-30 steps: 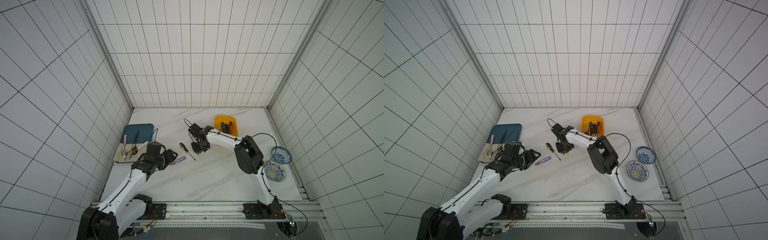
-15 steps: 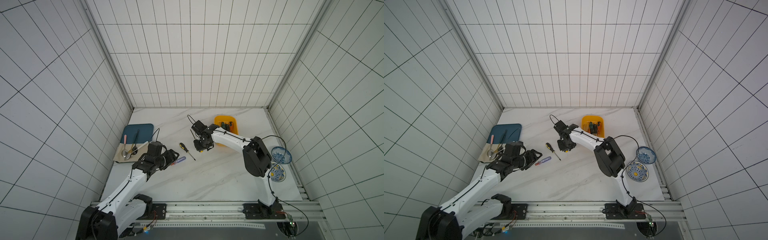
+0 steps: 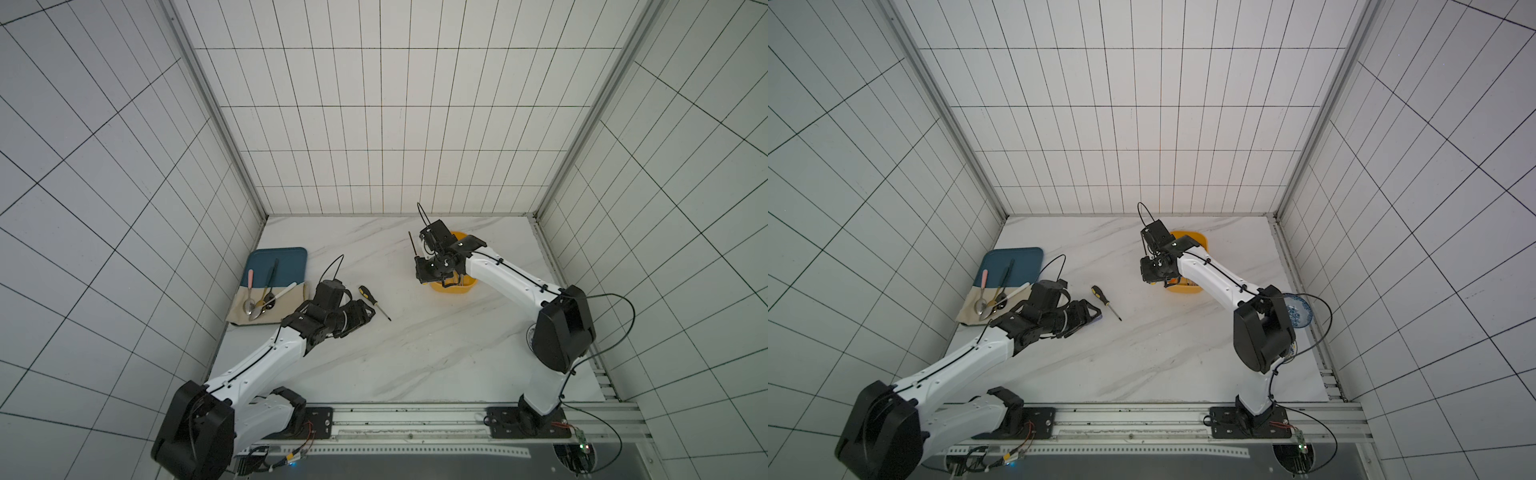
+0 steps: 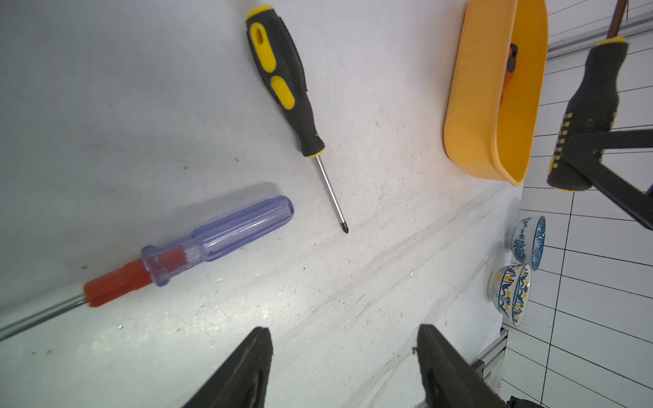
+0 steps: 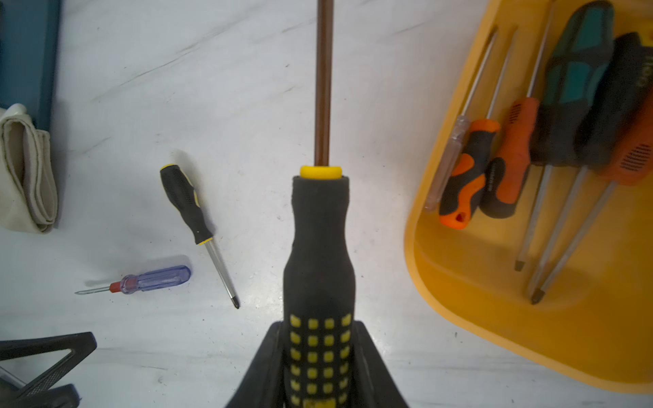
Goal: Put the screwdriver on the desktop into the storage box
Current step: Place the screwdriver in the storage box.
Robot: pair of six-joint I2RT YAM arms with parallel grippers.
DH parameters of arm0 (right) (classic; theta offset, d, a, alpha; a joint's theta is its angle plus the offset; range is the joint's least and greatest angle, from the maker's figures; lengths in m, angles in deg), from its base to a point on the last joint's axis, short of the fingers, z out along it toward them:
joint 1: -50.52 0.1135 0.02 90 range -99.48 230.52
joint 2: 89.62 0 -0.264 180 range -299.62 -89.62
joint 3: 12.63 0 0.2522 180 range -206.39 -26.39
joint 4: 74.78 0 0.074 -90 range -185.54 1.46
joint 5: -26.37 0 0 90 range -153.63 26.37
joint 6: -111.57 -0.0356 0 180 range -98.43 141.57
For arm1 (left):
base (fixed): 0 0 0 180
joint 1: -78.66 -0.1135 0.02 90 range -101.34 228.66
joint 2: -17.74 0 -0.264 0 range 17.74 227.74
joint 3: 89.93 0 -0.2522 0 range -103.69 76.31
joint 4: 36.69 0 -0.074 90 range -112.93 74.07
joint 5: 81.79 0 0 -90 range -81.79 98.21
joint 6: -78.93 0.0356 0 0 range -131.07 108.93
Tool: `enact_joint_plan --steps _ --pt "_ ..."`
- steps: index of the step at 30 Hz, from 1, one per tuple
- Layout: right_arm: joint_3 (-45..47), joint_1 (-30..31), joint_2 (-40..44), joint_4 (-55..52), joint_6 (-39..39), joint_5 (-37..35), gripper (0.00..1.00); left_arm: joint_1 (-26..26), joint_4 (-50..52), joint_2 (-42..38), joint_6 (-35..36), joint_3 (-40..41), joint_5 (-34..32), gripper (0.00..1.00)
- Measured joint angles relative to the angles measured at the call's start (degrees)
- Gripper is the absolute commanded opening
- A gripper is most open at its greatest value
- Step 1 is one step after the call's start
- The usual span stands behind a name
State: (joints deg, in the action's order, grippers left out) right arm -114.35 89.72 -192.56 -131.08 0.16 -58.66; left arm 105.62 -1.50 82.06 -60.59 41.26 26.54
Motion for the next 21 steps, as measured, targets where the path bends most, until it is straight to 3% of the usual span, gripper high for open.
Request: enact_joint_plan --steps 11,21 --pt "5.5 -7.1 1.7 2.3 -0.7 1.5 0.18 5.2 -1.6 4.2 0.7 -4.3 0.0 0.69" --pt "5.7 -11.6 -0.1 5.0 -1.6 4.2 0.18 5.9 -1.9 5.1 0.7 -4.7 -0.4 0.69"
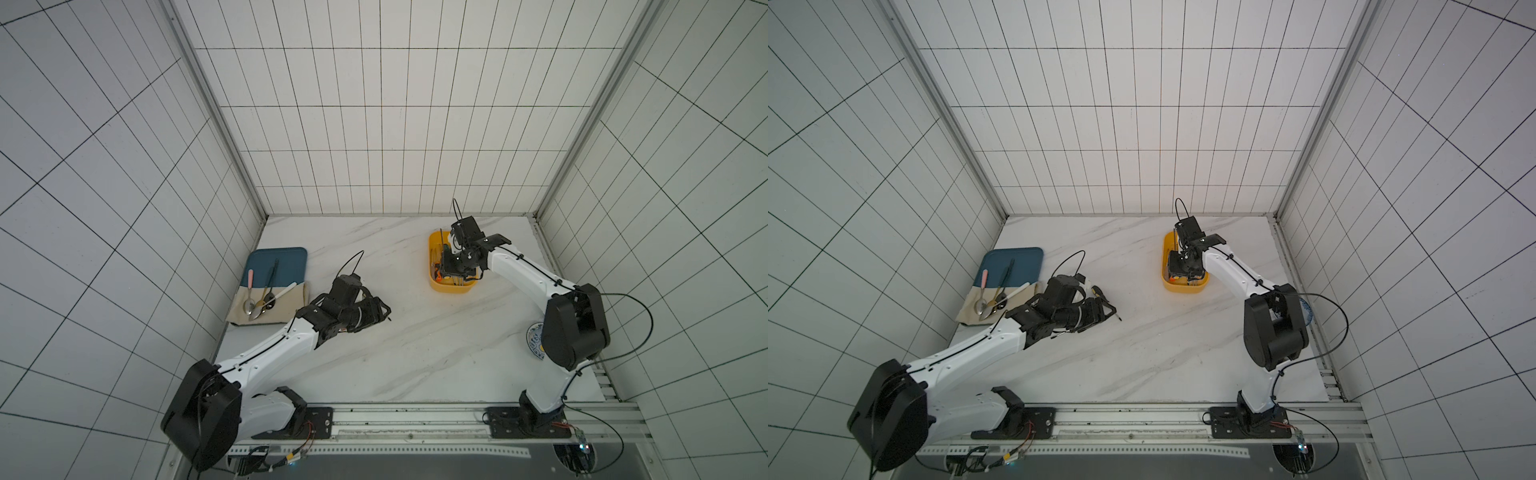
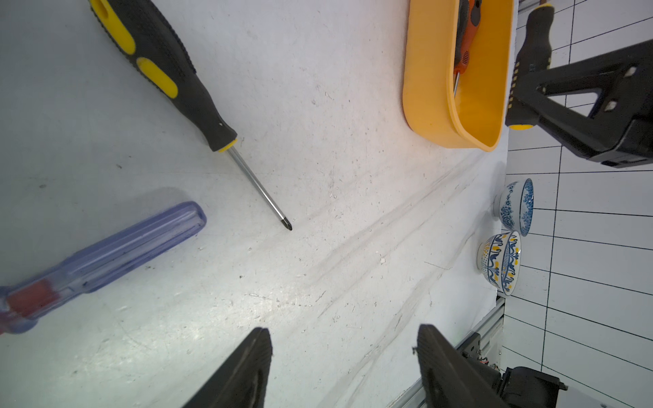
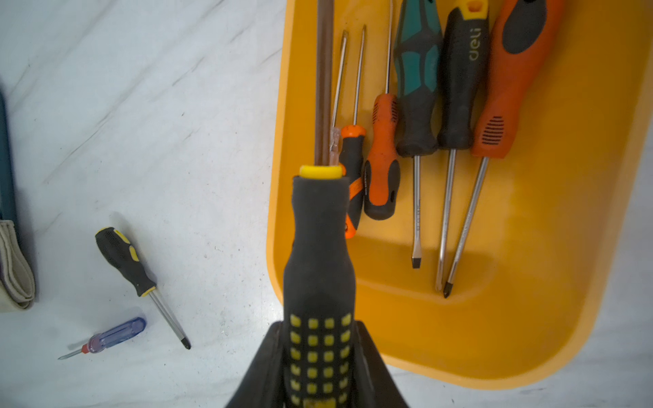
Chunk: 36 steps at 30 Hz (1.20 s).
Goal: Put the screwdriver on the desktop into the storage box
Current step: Place the screwdriver in the storage box.
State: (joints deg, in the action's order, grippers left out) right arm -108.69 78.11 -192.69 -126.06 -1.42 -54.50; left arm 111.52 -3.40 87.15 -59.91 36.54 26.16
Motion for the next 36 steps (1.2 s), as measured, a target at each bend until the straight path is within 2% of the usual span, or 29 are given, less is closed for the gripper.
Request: enact_joint_plan --steps 10,25,36 --pt "-2.7 -1.0 -7.8 0.0 0.0 1.6 0.18 0.0 0.7 0.0 0.4 0.0 -0.6 0.69" --pt "-7.4 -1.0 -12.7 0.0 0.0 2.2 0.23 -0.3 0.9 0.0 0.4 0.0 -1.0 0.69" --pt "-7.4 -1.0 -13.2 -0.1 -0.8 2.2 0.39 -0.7 0.9 0.0 0.4 0.0 -1.2 0.69"
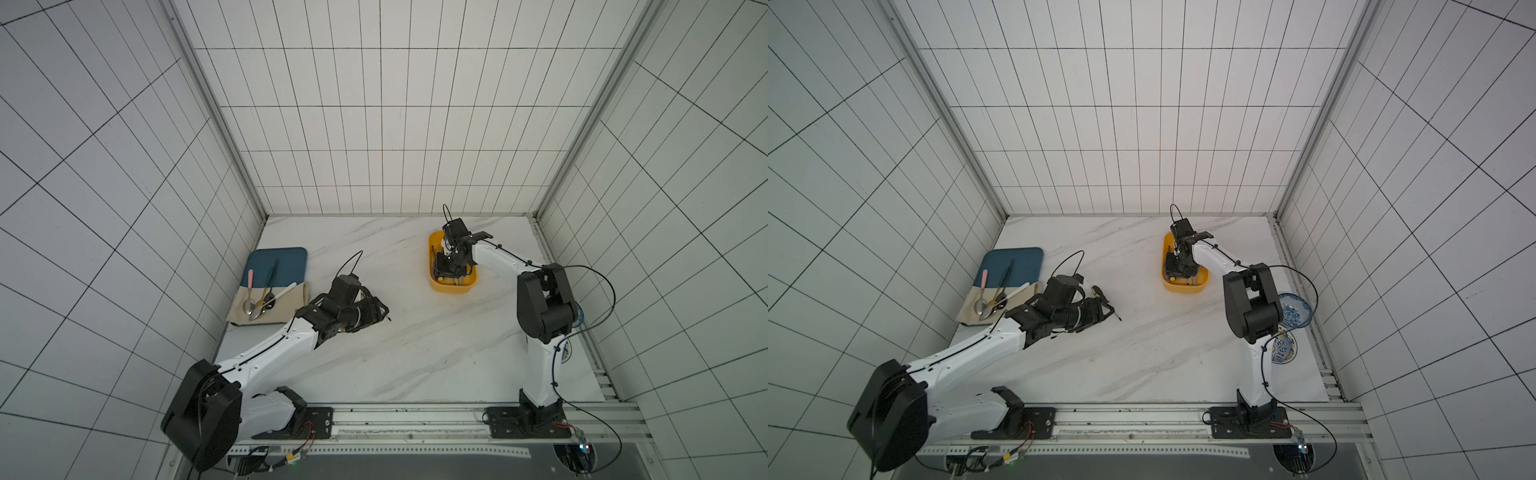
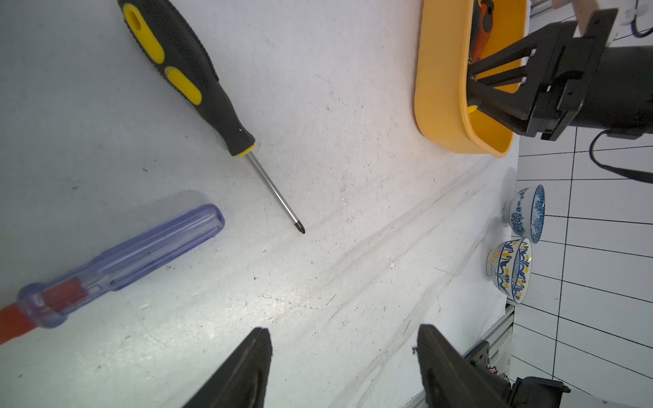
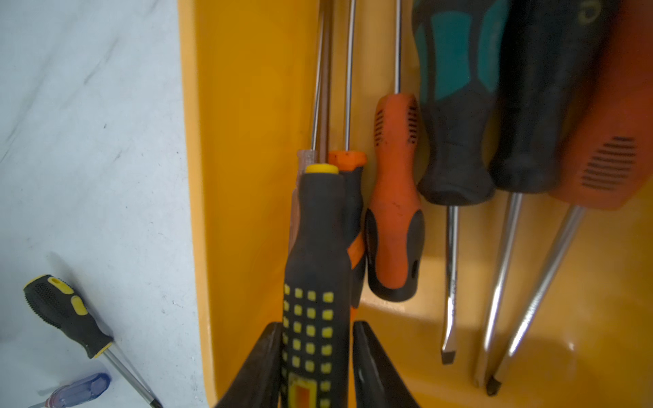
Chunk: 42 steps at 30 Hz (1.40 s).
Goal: Put the screwdriver on the desktop into the storage box
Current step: Place the screwdriver in the storage box.
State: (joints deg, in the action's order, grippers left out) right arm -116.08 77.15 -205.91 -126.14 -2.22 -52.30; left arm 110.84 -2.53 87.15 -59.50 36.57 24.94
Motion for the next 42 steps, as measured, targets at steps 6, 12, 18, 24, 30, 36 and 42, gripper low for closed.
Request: enact_joint_plan --steps 6,12,18,24,30,36,42 --pt "0.0 0.0 0.0 0.0 0.0 0.0 0.4 0.0 0.0 0.0 0.0 0.0 -0.2 0.69" --pt "0.0 0.0 0.7 -0.1 0.0 -0.2 0.4 -0.3 0.2 -0.5 0.0 0.0 -0.5 0.69" --pt "0.0 0.1 2.4 -0.3 0.0 -0.2 0.42 -0.6 0.2 -0.8 -0.2 0.3 -0.6 0.69" --pt "0.0 0.5 4.5 -0.5 0.0 -0.7 0.4 -0.7 0.3 -0.9 -0.2 0.5 -0.7 0.69" --pt "0.0 0.7 7.3 -0.5 0.0 -1.4 0.4 -0.8 0.3 -0.9 -0.2 0.5 -0.7 0.69" --pt "1.2 1.8 11.6 -0.4 -0.1 -1.7 0.39 -1.2 0.4 -0.9 -0.4 0.5 -1.2 0.68" --pt "4.7 3.9 14.9 -0.1 -0.3 -1.9 0.39 -3.3 2.4 0.0 -0.5 -0.1 -2.7 0.64"
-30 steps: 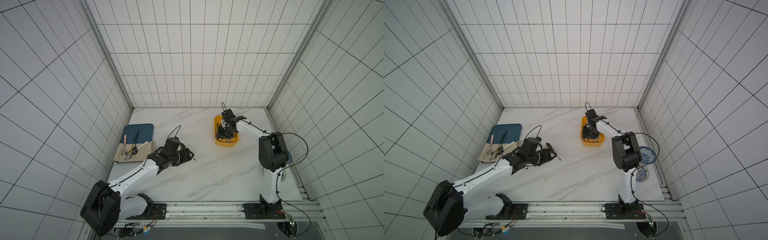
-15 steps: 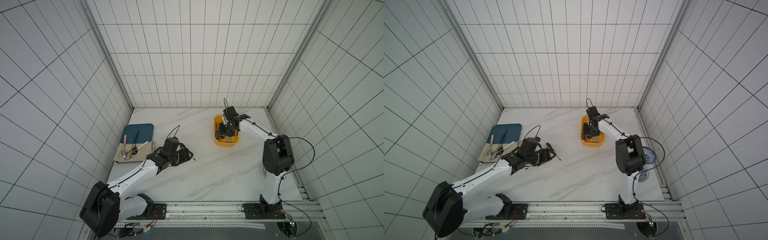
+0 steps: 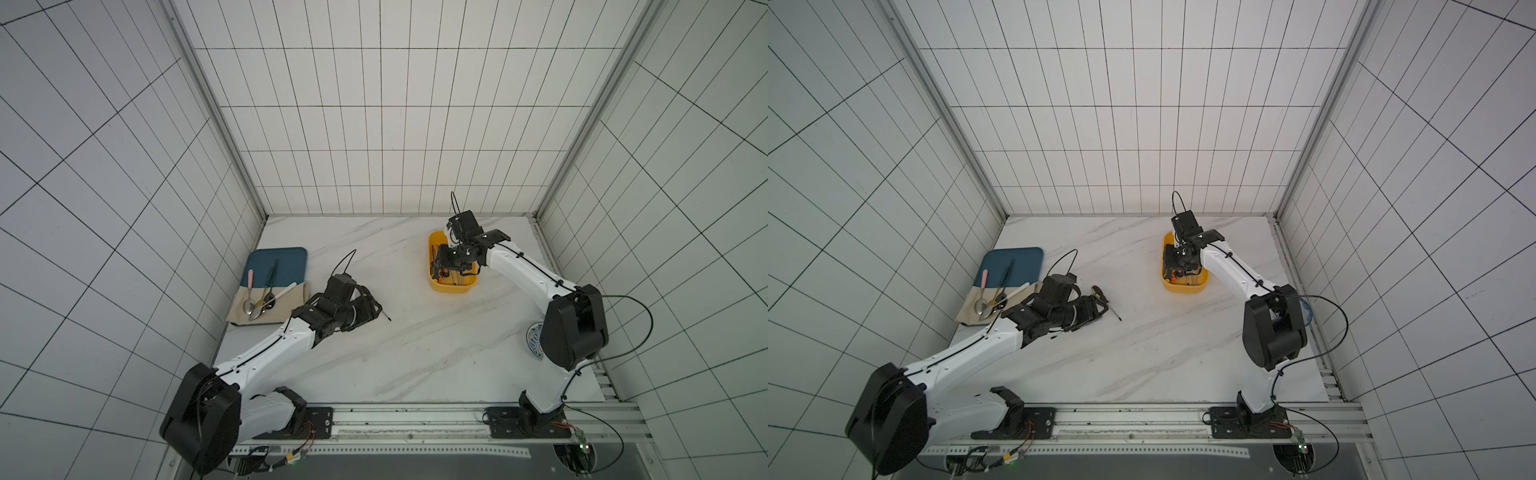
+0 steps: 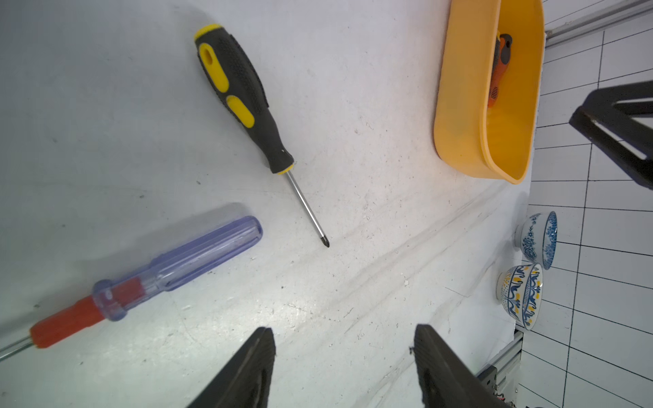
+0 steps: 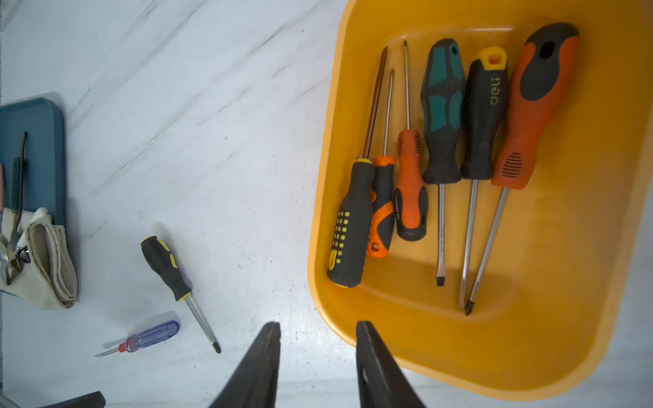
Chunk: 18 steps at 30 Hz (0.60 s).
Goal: Put the screwdriver on the desktop into the storage box
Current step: Place the screwdriver in the storage box, then pick up the screwdriver from the center of the board.
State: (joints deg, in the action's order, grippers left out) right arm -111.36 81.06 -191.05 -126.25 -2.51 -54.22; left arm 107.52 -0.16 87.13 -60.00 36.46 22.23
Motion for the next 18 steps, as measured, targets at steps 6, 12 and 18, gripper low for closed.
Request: enact_joint_plan --steps 6,12,18 --pt "7.3 2.5 4.9 1.2 -1.0 -0.1 0.39 -3.3 2.5 4.9 0.0 -3.6 -1.4 0.61" --pt "14.1 3.3 11.5 3.0 -2.4 -0.3 0.39 -4.0 3.1 11.2 0.0 -7.7 -2.5 0.58" --pt "18.6 3.6 15.0 4.7 -3.6 -0.5 0.39 -4.4 3.1 18.7 -1.1 -12.7 -3.8 0.56"
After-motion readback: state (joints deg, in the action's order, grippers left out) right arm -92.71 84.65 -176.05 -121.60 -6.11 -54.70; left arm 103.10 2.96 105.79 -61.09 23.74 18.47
